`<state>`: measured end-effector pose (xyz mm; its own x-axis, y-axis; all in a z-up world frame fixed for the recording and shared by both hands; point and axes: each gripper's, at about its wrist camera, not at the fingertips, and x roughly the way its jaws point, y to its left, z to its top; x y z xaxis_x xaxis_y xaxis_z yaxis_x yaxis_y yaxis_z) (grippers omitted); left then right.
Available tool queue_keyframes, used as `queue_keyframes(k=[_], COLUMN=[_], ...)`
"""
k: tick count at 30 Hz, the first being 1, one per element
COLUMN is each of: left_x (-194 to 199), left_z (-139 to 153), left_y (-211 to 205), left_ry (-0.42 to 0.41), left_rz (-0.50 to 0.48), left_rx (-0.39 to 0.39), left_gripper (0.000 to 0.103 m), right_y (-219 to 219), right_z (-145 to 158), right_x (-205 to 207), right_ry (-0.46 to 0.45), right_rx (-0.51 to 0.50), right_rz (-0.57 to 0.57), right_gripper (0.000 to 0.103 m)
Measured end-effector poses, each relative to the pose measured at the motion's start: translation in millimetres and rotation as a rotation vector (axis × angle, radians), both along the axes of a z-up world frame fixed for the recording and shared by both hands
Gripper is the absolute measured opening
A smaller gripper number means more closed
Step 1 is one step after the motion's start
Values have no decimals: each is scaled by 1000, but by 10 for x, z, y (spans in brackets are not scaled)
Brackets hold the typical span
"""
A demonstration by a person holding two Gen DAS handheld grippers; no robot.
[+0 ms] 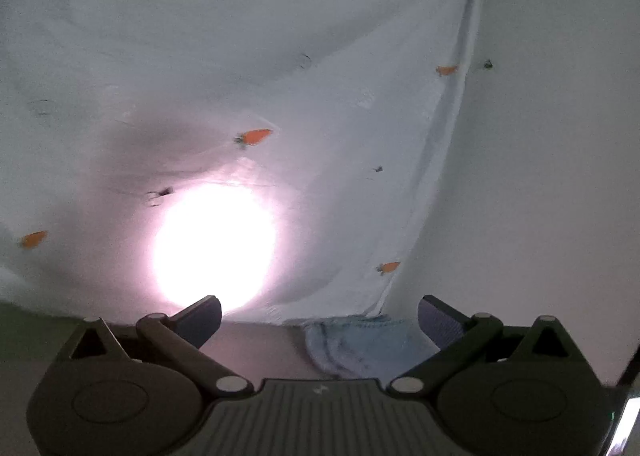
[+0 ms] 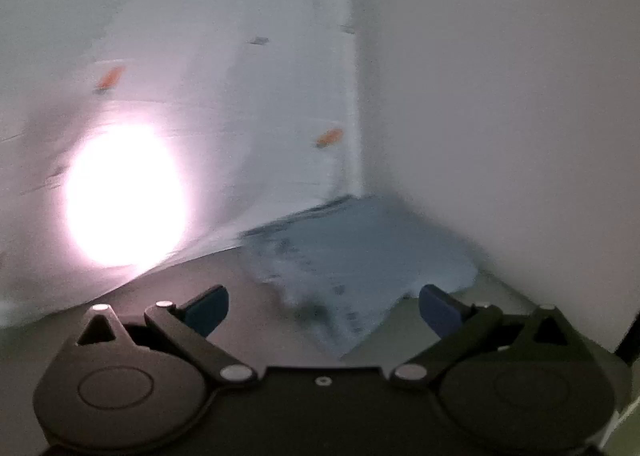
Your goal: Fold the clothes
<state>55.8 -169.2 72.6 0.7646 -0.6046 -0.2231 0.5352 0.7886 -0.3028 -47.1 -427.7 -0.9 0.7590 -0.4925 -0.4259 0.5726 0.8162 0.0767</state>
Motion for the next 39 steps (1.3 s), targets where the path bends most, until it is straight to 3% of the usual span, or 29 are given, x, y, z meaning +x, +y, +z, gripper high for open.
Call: queue_keyframes(k=[5,14,23,39], left_x=[-610,-1484,-2281,-3019], left_z=[37,-33,-102,-311], left_y=[601,1313,1854,2318], left_ry=[17,50,107,184], left_rz=[26,177,292,341], left_rx=[123,276,320,367], left_gripper=[103,103,103,103], right_y=[707,1626,2346,3049], right_z=[201,377,452,289], right_x=[-151,-702,-1333,-2208], right_ry=[-3,10,64,107], right_rx=[9,65,42,38], right_rz=[107,286,430,513], right_gripper=[103,103,103,103])
